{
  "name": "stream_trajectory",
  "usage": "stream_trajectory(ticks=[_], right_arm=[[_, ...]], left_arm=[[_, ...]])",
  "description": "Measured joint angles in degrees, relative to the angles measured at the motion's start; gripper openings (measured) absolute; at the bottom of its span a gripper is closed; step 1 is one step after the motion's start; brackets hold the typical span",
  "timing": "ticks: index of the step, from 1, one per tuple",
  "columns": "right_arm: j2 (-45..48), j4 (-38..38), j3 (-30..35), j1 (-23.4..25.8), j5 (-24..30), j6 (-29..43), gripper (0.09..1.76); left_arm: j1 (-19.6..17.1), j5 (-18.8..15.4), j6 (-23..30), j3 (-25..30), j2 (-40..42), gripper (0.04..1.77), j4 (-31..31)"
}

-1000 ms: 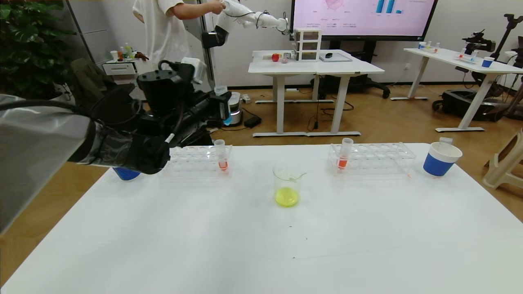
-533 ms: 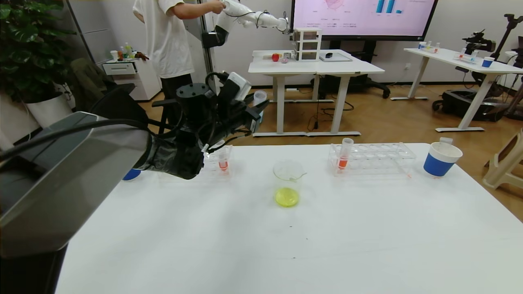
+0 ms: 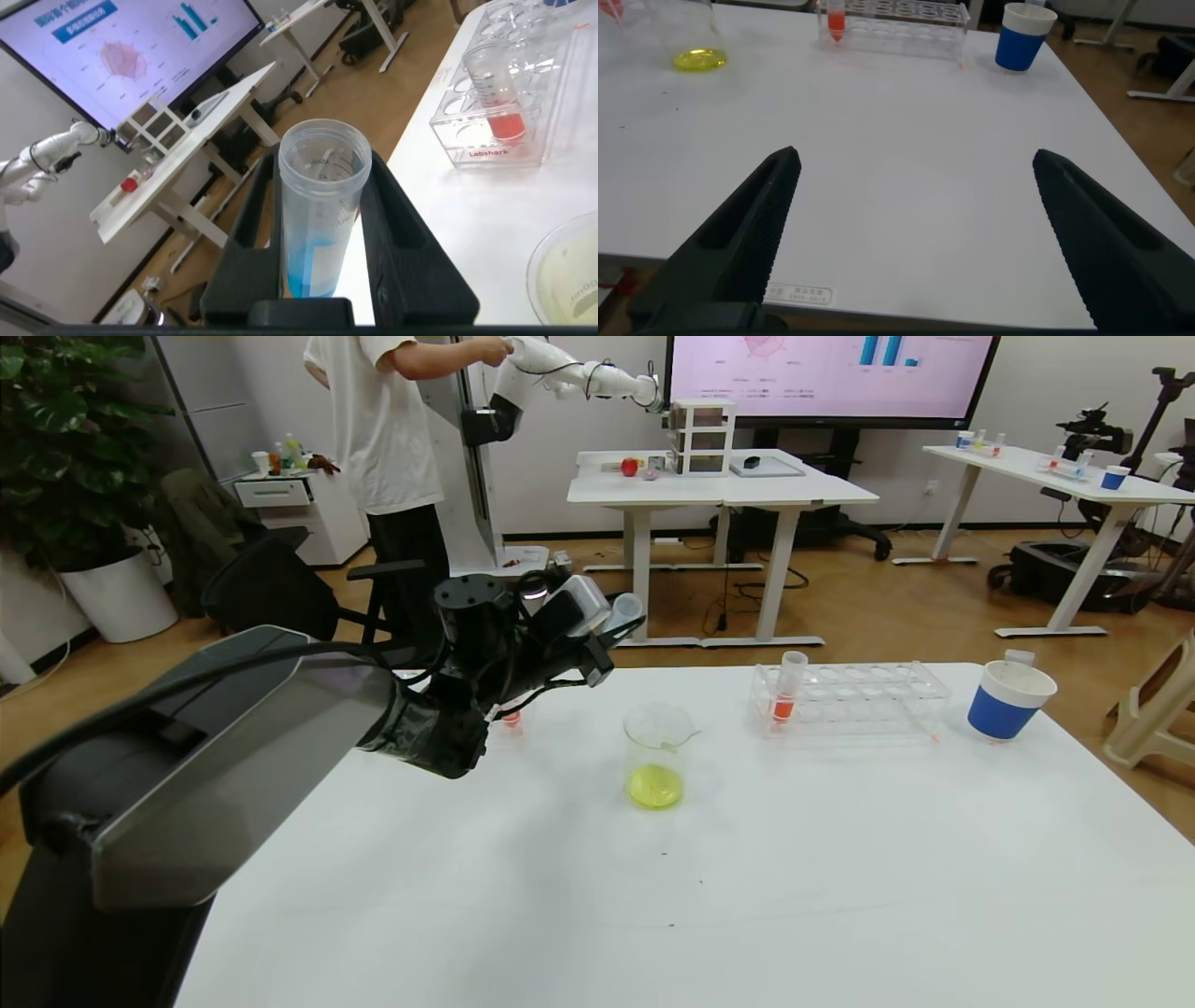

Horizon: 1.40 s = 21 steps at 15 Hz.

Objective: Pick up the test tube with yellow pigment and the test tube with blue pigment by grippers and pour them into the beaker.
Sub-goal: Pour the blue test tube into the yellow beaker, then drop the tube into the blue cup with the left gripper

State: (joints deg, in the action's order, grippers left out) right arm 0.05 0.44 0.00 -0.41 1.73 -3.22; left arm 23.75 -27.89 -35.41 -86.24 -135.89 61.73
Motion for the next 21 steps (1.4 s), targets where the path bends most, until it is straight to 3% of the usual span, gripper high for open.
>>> stream_trajectory(ticks=[8, 13, 21], right_arm=[[0.0, 0.0, 0.0, 0.0, 0.0, 0.0, 1.74], [0.0, 0.0, 0.0, 0.0, 0.0, 0.0, 1.74], [0.0, 0.0, 0.0, 0.0, 0.0, 0.0, 1.74]], left_arm=[[-0.4, -5.5, -8.4, 3.8, -1.3, 0.5, 7.4], [-0.4, -7.8, -12.1, 3.6, -1.4, 0.5, 7.6], [-0.2, -12.7, -24.0, 3.8, -2.1, 0.5, 7.5]])
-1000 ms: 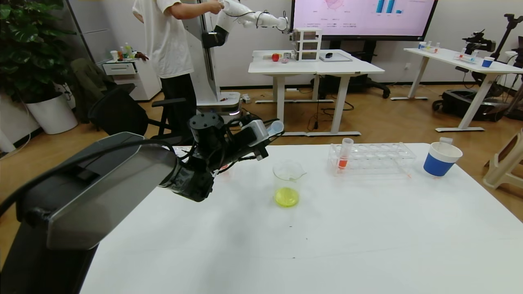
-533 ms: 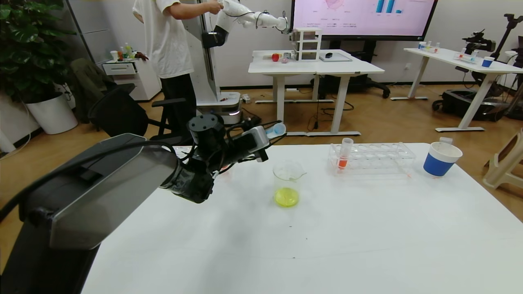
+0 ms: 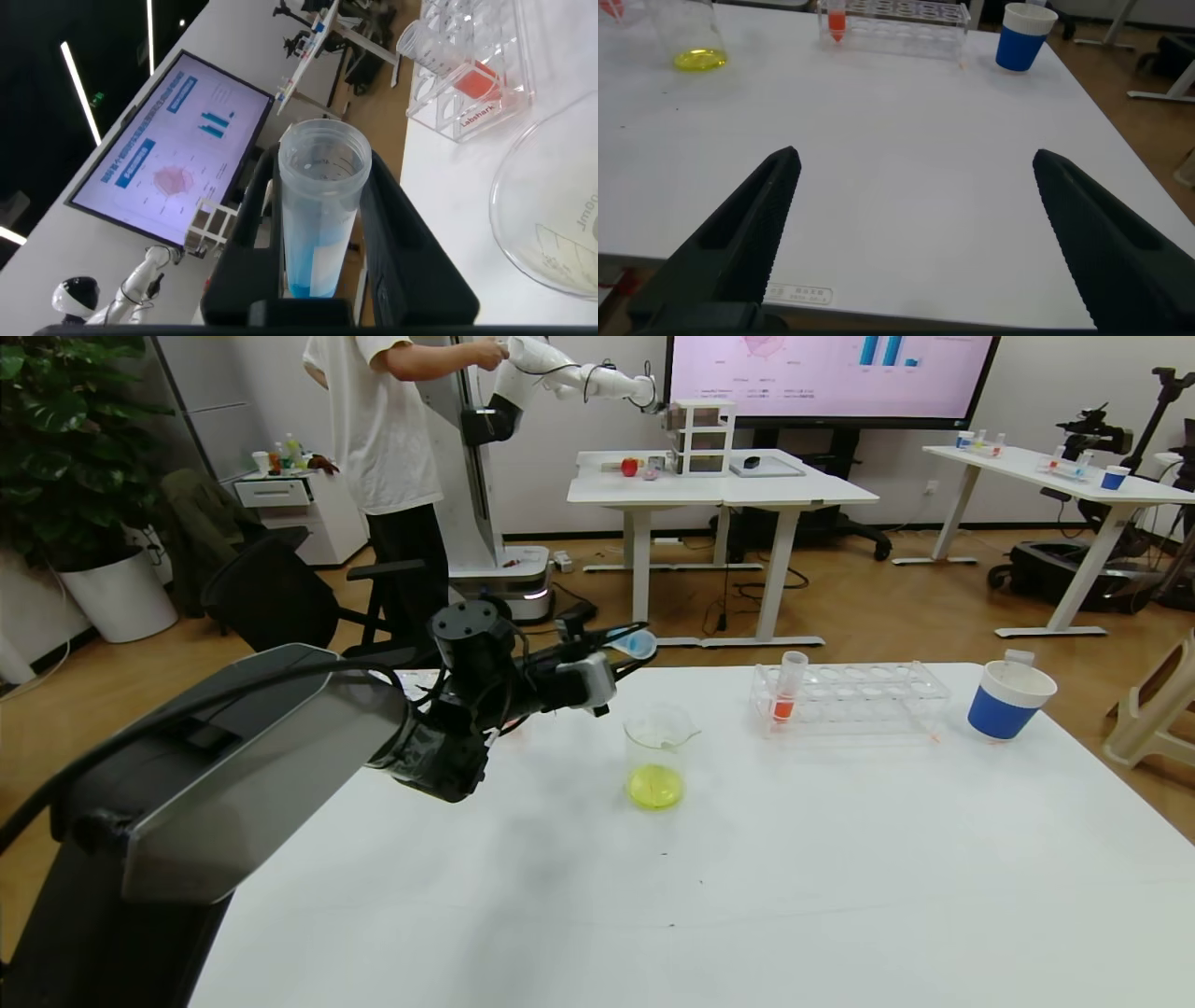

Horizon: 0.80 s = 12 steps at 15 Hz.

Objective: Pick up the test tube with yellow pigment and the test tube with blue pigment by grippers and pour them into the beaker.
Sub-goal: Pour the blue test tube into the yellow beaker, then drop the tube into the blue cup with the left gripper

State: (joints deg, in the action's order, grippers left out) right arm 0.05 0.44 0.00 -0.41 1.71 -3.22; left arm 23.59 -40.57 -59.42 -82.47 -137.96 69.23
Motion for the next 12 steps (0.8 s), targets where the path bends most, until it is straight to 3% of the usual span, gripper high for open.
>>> stream_trajectory(ticks=[5, 12], right_arm=[[0.0, 0.0, 0.0, 0.0, 0.0, 0.0, 1.74], [0.0, 0.0, 0.0, 0.0, 0.0, 0.0, 1.74]], left_arm=[[-0.1, -4.7, -7.0, 0.7, -0.6, 0.5, -0.5], [0.0, -4.8, -13.3, 2.5, -0.7, 0.5, -0.5]])
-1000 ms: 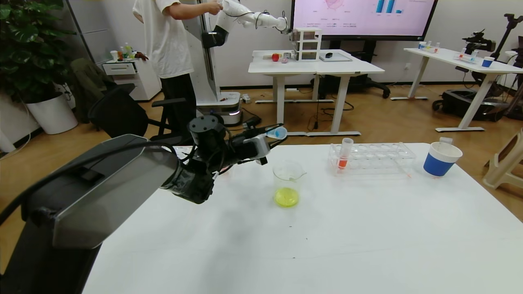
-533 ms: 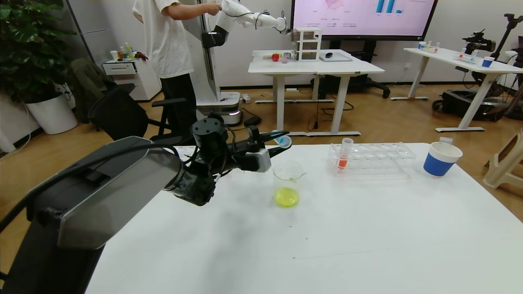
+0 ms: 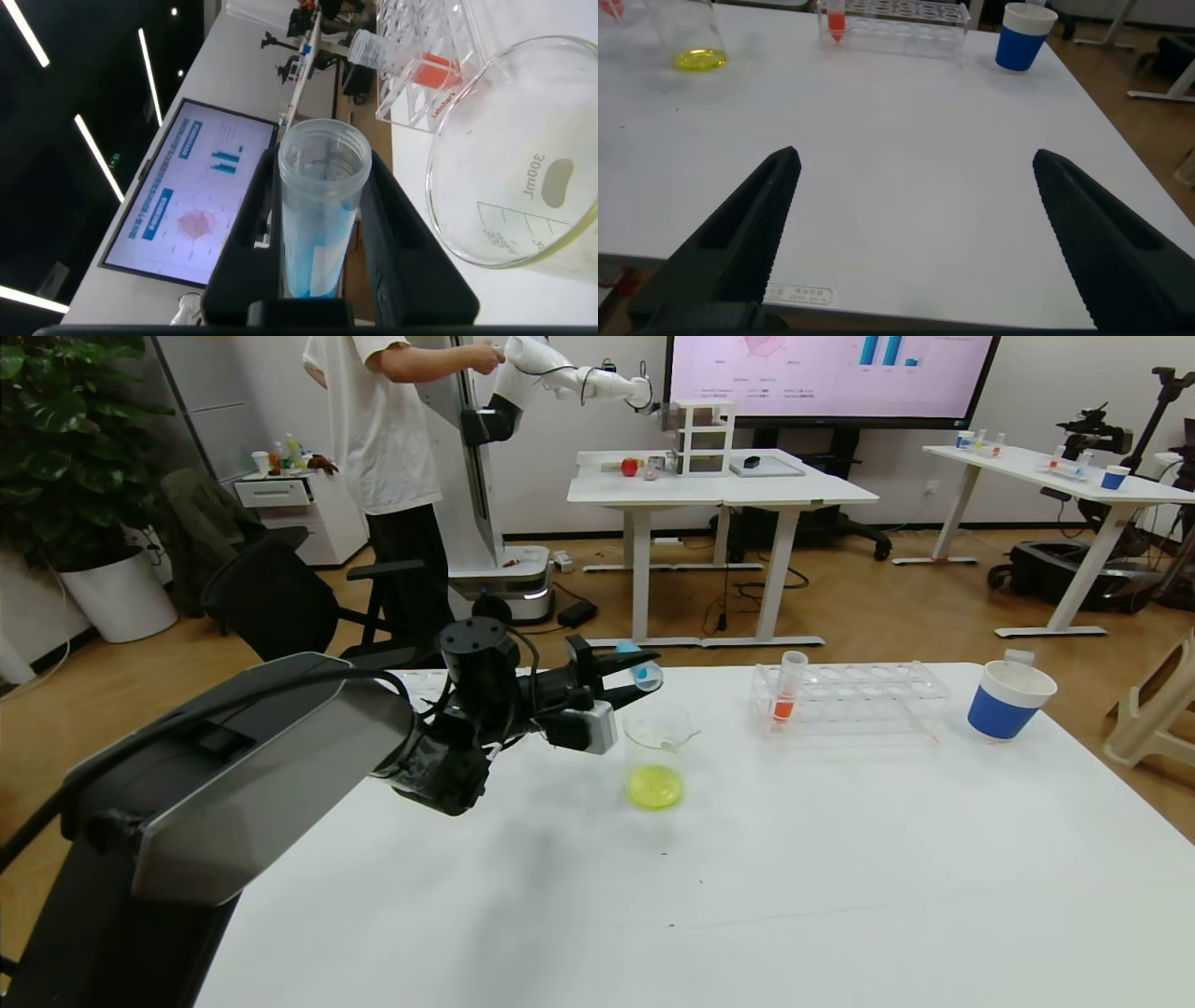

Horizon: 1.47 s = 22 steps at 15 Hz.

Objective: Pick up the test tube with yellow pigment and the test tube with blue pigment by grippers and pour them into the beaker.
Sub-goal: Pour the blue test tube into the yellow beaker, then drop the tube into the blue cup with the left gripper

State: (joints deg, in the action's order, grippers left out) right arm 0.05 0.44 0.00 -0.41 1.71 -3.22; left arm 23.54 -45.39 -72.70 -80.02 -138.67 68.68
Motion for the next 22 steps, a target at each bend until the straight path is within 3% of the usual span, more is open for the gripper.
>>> stream_trajectory(ticks=[11, 22], right_arm=[[0.0, 0.0, 0.0, 0.0, 0.0, 0.0, 1.74], [0.0, 0.0, 0.0, 0.0, 0.0, 0.0, 1.74]], left_arm=[[0.0, 0.3, -10.3, -0.5, 0.0, 0.5, -2.0], [0.2, 0.6, -16.8, -0.2, 0.3, 0.5, -1.6]])
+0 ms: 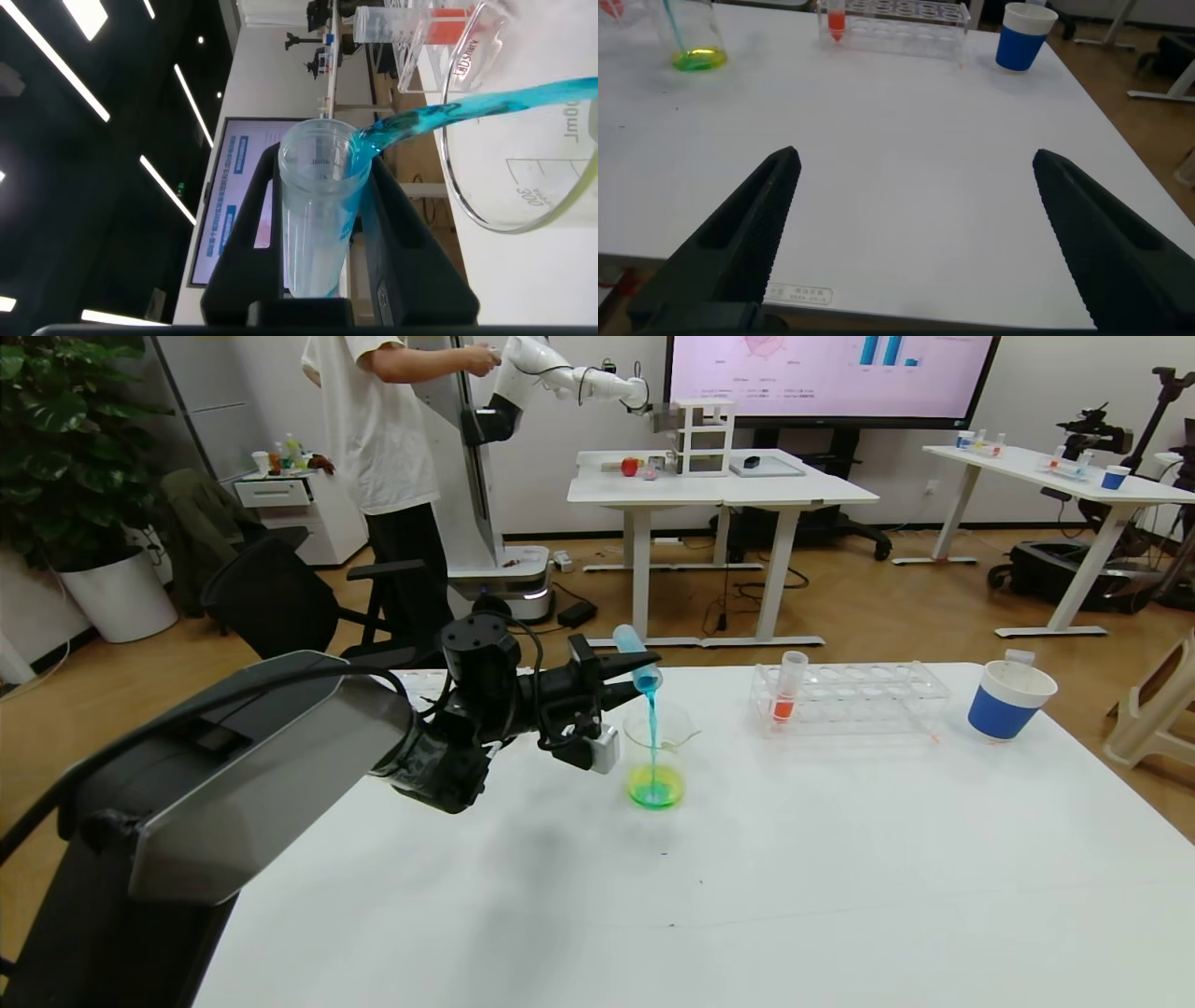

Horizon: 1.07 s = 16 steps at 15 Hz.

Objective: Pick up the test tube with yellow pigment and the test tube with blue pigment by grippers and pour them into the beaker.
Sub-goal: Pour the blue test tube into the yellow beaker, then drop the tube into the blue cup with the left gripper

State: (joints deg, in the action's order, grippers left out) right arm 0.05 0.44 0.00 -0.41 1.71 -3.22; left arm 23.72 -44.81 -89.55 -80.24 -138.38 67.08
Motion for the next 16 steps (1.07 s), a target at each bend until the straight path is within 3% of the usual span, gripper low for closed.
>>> stream_trajectory(ticks=[10, 16], right_arm=[[0.0, 0.0, 0.0, 0.0, 0.0, 0.0, 1.74], [0.0, 0.0, 0.0, 0.0, 0.0, 0.0, 1.74]], left_arm=[[0.0, -0.4, -11.2, 0.2, 0.6, 0.5, 0.0], [0.4, -1.0, -12.4, 0.4, 1.3, 0.5, -0.1]])
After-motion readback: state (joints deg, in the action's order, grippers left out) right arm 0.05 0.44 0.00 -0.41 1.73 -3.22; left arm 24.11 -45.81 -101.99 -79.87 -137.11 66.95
